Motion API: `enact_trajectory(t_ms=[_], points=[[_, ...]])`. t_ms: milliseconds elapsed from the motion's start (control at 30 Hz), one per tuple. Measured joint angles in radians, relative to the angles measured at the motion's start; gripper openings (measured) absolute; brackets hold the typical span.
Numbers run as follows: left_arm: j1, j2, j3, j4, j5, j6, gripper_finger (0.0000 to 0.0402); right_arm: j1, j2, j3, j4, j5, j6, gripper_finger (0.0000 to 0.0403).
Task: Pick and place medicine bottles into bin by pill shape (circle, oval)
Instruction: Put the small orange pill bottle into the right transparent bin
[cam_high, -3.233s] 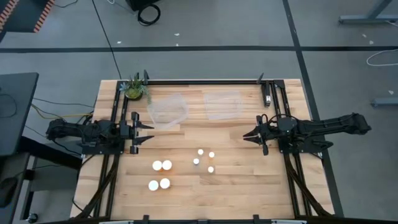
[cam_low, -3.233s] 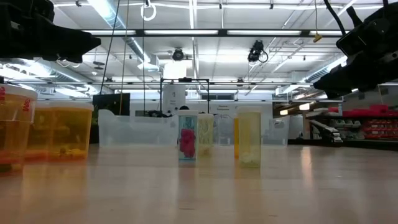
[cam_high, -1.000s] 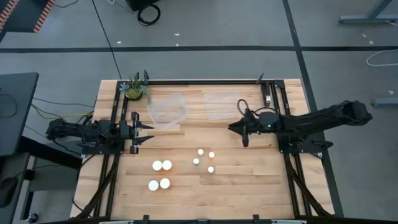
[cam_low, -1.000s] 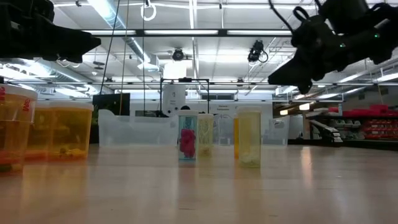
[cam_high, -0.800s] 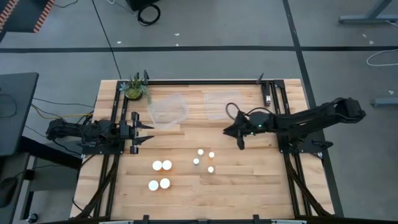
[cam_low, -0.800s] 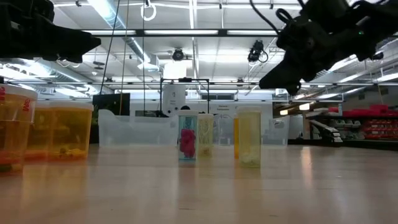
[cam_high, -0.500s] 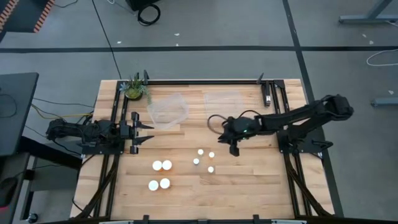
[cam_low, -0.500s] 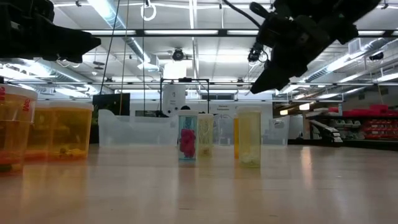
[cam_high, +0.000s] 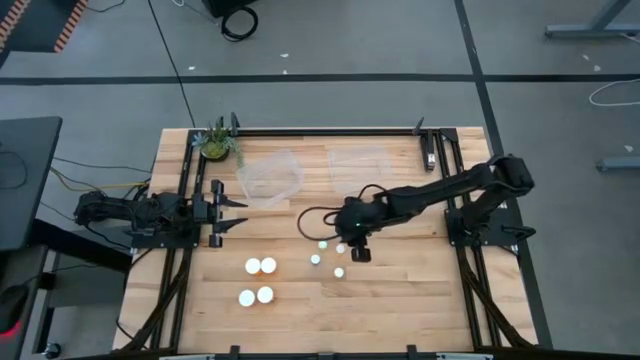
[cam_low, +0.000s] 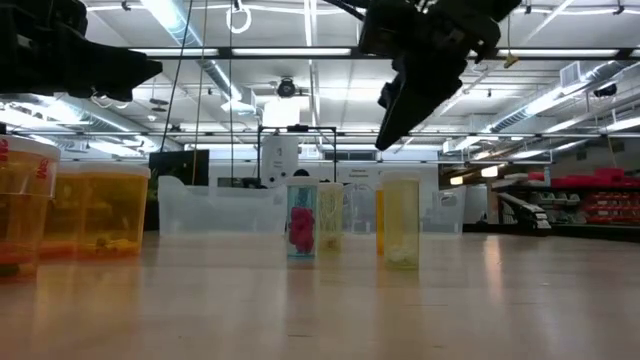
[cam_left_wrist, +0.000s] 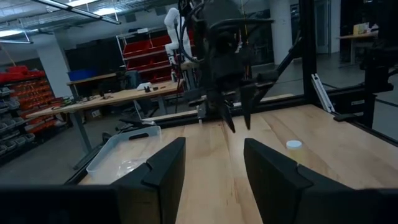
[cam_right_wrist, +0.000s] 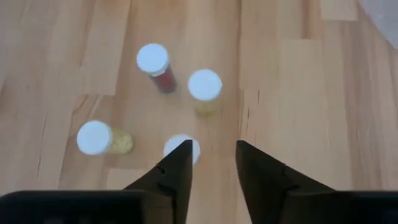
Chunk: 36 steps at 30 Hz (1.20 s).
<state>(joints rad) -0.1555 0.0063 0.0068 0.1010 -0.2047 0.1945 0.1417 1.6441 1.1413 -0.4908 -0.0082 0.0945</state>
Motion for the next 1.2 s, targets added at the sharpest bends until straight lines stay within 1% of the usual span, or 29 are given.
enact_trajectory(t_ms=[100, 200, 333, 467, 567, 667, 967, 1200], points=[[0.0, 0.0, 0.0, 0.001, 0.0, 0.0, 0.0172, 0.017, 0.066, 0.105, -0.1, -0.001, -0.014, 0.0159], [0.0, 0.0, 0.0, 0.001, 0.0, 0.0, 0.0172, 0.038, 0.136, 0.204, -0.195, -0.002, -0.034, 0.017], [0.0, 0.0, 0.0, 0.0, 0.0, 0.0, 0.0172, 0.064, 0.217, 0.32, -0.296, -0.004, -0.06, 0.0177], [0.0, 0.0, 0.0, 0.002, 0.0, 0.0, 0.0172, 0.077, 0.265, 0.394, -0.364, -0.003, -0.072, 0.018], [0.0, 0.0, 0.0, 0.0, 0.0, 0.0, 0.0172, 0.077, 0.274, 0.404, -0.378, 0.001, -0.073, 0.0184], [0.0, 0.0, 0.0, -0.002, 0.0, 0.0, 0.0172, 0.077, 0.277, 0.404, -0.393, 0.028, -0.073, 0.0192], [0.0, 0.0, 0.0, 0.002, 0.0, 0.0, 0.0172, 0.077, 0.278, 0.402, -0.393, 0.041, -0.098, 0.0237], [0.0, 0.0, 0.0, 0.002, 0.0, 0.0, 0.0172, 0.077, 0.278, 0.344, -0.333, 0.04, -0.098, 0.0252]])
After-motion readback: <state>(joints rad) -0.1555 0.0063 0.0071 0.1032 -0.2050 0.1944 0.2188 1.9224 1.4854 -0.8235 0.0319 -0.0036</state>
